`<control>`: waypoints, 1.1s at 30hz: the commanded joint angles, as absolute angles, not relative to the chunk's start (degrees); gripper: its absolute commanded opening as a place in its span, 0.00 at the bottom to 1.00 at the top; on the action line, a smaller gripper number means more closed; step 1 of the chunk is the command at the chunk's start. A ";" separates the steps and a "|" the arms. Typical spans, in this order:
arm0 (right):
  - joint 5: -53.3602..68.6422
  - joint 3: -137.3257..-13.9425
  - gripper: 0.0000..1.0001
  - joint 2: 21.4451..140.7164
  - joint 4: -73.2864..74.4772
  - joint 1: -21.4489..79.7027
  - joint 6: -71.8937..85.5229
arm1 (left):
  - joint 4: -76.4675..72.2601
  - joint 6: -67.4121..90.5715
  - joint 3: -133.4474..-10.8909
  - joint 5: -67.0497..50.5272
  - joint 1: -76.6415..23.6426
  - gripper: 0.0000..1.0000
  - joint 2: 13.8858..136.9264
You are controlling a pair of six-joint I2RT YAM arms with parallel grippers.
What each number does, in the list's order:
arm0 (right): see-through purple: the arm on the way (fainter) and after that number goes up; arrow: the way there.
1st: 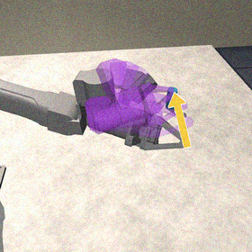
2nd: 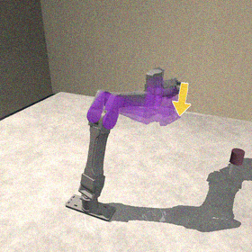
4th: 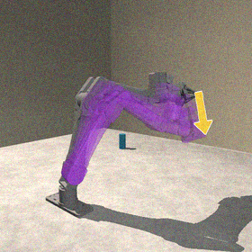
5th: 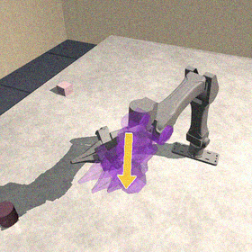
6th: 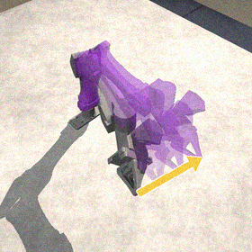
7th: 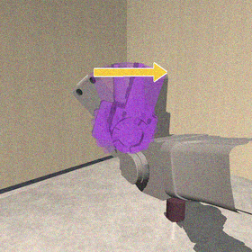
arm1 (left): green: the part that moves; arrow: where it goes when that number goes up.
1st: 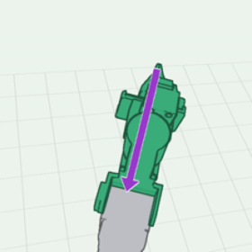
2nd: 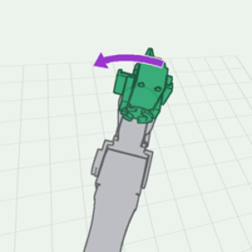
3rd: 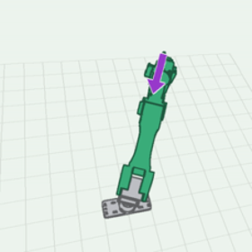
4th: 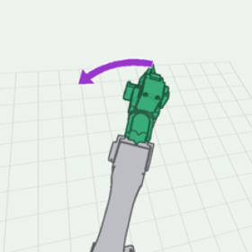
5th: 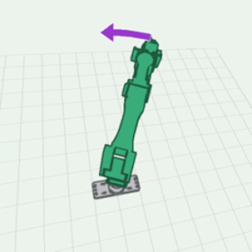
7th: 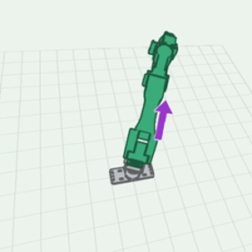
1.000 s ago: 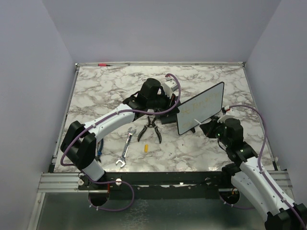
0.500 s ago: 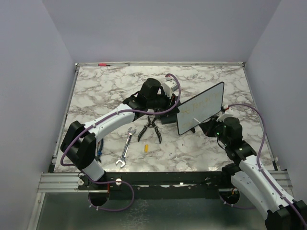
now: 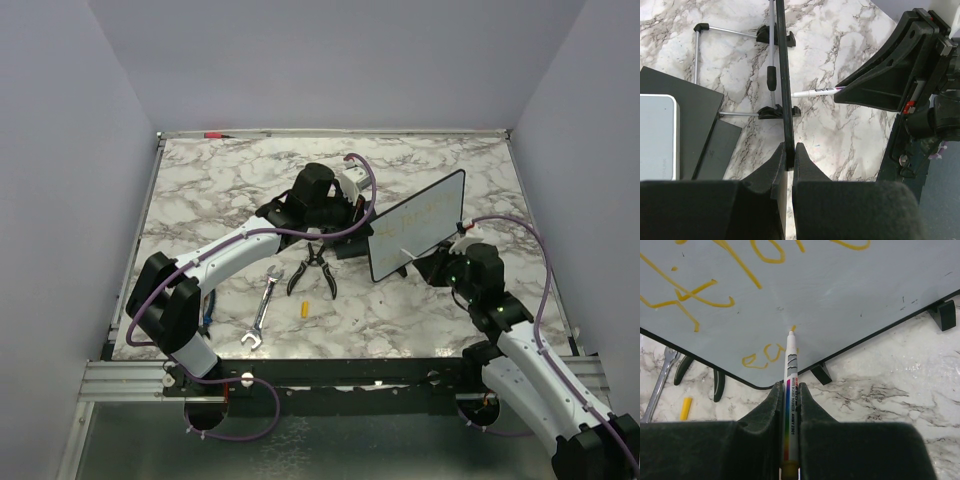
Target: Write a sentence on the whiteboard
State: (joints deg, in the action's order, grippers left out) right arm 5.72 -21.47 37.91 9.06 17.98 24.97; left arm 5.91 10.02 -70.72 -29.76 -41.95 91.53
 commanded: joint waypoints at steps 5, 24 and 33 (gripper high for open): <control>8.29 -21.41 0.01 39.32 8.38 18.19 25.45 | 7.66 10.09 -71.80 -33.40 -42.72 0.00 92.29; 1.79 -21.53 0.01 39.72 8.62 18.19 25.95 | 7.70 9.97 -71.78 -33.26 -42.75 0.00 92.32; 0.43 -21.36 0.01 38.95 8.09 18.14 25.58 | 7.67 10.03 -71.81 -33.30 -42.76 0.00 92.45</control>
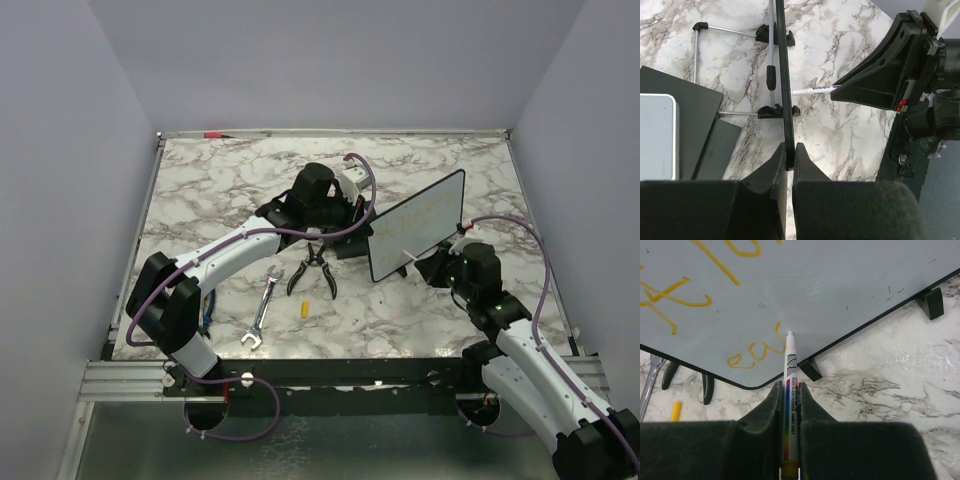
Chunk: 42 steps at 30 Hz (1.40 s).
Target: Write a sentence on the whiteboard
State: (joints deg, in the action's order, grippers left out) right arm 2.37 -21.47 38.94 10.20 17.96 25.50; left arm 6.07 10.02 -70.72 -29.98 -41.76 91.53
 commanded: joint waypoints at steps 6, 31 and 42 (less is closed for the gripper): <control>0.77 -21.86 0.01 37.44 9.75 18.13 25.98 | 7.73 10.00 -71.72 -33.30 -42.74 0.00 92.20; -0.35 -24.42 0.01 33.59 7.73 18.19 23.49 | 7.72 10.18 -71.81 -33.48 -42.77 0.00 92.64; -0.66 -24.52 0.01 36.71 6.84 18.13 23.63 | 7.69 10.14 -71.81 -33.57 -42.76 0.00 92.72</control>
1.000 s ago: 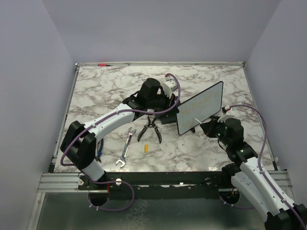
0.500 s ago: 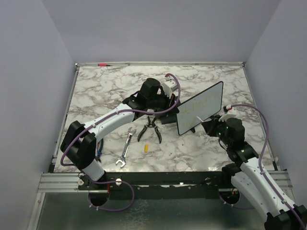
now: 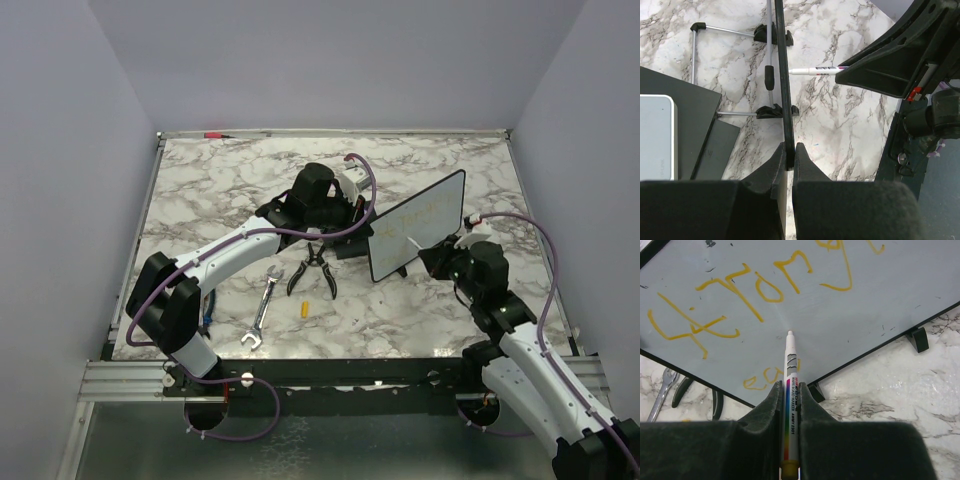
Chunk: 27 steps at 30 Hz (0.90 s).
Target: Write a sentence on the whiteboard
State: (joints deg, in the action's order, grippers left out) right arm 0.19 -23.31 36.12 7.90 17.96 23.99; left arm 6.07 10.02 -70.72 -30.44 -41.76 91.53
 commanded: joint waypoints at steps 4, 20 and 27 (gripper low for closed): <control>-1.05 -24.37 0.01 37.12 8.91 18.17 24.20 | 7.72 10.14 -71.89 -33.52 -42.77 0.00 92.68; -1.73 -22.72 0.01 43.74 9.40 18.19 26.82 | 7.65 10.13 -71.83 -33.52 -42.72 0.00 92.55; -1.41 -22.42 0.01 44.08 9.23 18.13 27.11 | 7.70 10.13 -71.81 -33.44 -42.80 0.00 92.37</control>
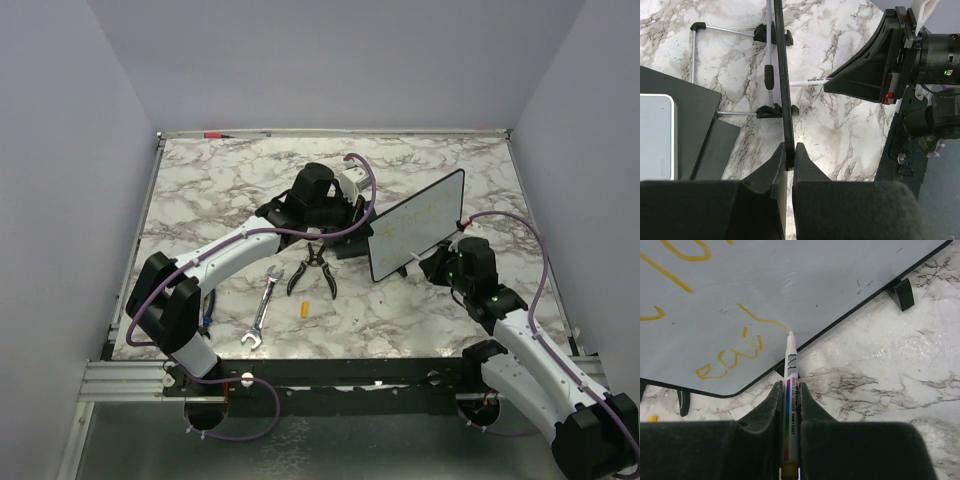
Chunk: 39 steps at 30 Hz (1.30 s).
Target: Write a sentence on the whiteboard
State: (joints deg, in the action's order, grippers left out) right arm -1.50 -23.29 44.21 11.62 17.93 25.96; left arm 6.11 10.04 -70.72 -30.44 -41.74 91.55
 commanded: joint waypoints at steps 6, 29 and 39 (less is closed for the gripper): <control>-1.84 -22.87 0.01 40.97 9.15 18.15 26.34 | 7.73 10.17 -71.81 -33.49 -42.75 0.00 92.30; -7.23 -23.05 0.01 39.24 7.76 18.18 27.25 | 7.65 10.16 -71.81 -33.46 -42.76 0.00 92.24; -7.17 -22.12 0.01 40.43 8.84 18.18 28.71 | 7.73 10.15 -71.81 -33.49 -42.73 0.00 92.19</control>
State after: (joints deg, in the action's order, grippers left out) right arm -5.41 -23.24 40.47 8.86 17.93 27.38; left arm 6.09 10.04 -70.74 -30.46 -41.76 91.55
